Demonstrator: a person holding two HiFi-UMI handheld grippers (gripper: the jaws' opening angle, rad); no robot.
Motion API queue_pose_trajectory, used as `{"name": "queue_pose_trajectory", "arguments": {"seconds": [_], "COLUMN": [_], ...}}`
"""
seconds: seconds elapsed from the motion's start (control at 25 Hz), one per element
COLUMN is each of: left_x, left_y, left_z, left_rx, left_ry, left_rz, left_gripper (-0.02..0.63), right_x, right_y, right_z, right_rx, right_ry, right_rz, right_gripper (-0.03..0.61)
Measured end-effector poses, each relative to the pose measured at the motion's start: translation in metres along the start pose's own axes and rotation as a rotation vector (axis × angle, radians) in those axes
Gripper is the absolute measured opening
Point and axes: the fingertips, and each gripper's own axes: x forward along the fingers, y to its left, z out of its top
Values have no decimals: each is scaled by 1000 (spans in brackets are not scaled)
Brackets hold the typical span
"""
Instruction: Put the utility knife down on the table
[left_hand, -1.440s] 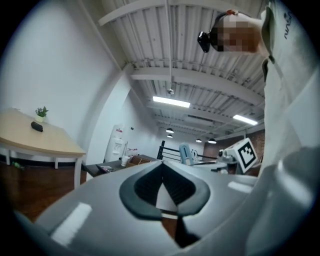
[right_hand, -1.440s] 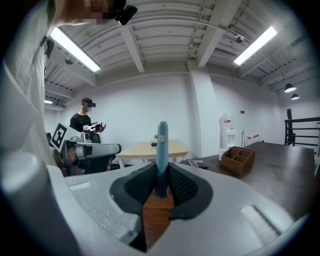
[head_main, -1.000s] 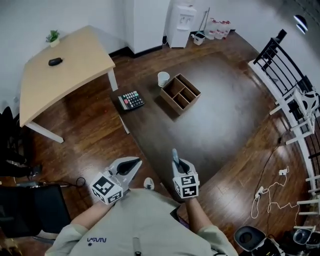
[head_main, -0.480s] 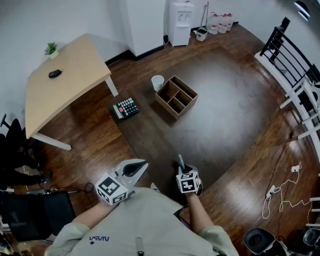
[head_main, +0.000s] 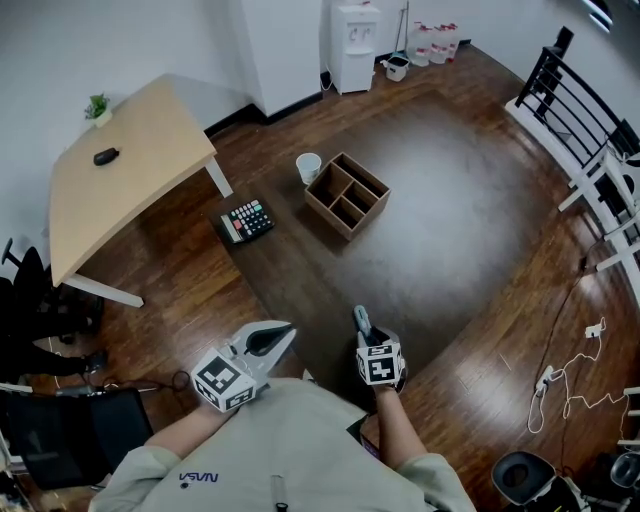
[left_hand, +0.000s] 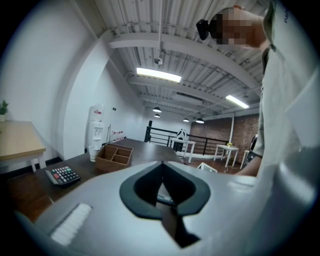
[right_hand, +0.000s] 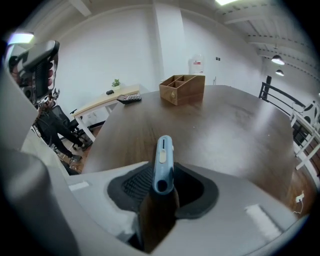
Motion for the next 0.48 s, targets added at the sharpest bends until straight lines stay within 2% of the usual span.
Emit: {"name": "queue_pose_trajectory", "arguments": {"seconds": [0.24, 0.36, 0.48], "left_x": [-14, -32, -57], "left_y": [-3, -3, -3], "left_z": [-4, -6, -10], "left_rx": [-9, -19, -19], "left_ry": [-19, -49, -73], "left_rz": [-9, 7, 23], "left_gripper": [3, 3, 2], "right_x": [-30, -53, -77], "right_y": [-12, -1, 37], "right_z": [2, 17, 43], "right_rx": [50, 57, 39], "right_ry": [-52, -134, -256], "right_rz": [-76, -105, -73], "right_gripper": [120, 120, 118]}}
